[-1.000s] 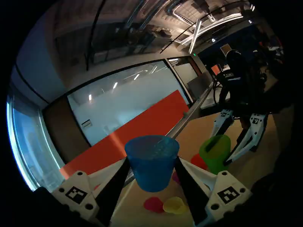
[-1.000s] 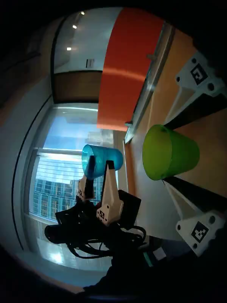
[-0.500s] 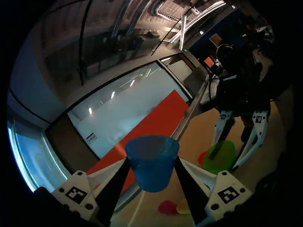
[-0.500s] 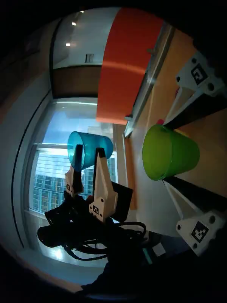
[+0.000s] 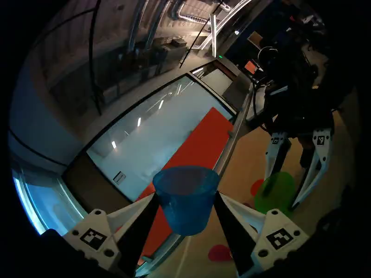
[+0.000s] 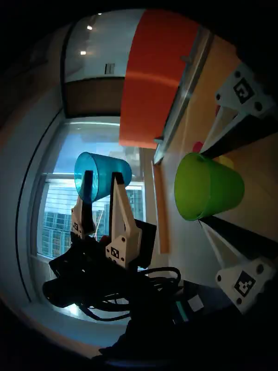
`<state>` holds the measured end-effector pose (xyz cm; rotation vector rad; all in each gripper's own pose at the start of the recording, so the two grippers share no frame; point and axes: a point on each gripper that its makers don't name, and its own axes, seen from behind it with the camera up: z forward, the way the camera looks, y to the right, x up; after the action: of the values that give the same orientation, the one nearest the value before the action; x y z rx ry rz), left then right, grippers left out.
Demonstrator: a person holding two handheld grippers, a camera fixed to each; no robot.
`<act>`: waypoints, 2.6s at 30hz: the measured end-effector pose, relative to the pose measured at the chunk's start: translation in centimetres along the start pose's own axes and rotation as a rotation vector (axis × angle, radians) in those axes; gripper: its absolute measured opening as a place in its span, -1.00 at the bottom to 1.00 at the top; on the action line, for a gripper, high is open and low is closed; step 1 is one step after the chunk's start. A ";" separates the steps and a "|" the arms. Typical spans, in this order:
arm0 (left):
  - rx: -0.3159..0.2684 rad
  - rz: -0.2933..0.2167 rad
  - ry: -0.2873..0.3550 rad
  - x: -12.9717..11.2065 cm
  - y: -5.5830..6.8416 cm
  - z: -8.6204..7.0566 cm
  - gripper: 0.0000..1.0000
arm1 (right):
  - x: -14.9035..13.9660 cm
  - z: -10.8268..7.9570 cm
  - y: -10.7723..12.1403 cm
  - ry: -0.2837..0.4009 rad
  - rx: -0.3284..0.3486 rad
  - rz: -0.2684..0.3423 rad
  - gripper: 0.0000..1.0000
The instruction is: Pour water
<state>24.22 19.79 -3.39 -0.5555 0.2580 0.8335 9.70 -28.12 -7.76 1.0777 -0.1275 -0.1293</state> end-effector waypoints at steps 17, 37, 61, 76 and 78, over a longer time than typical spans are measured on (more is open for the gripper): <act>0.016 0.107 0.001 0.4 -0.2 0.4 0.64 | 0.2 0.3 -0.2 0.002 0.006 -0.009 0.77; 0.018 0.191 0.003 1.1 -0.3 0.7 0.64 | 0.2 0.6 0.3 0.008 0.000 -0.012 0.76; 0.025 0.264 0.011 1.8 -0.5 0.9 0.64 | 0.3 0.2 0.2 0.013 -0.002 -0.017 0.76; 0.023 0.293 0.026 2.1 -0.4 0.4 0.64 | 0.4 0.3 0.2 0.015 -0.002 -0.019 0.75; 0.023 0.297 0.027 2.1 -0.4 0.4 0.64 | 0.4 0.3 0.2 0.014 -0.001 -0.019 0.76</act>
<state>25.88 21.11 -3.81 -0.5141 0.3806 1.1092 10.05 -28.30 -7.43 1.0792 -0.1045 -0.1390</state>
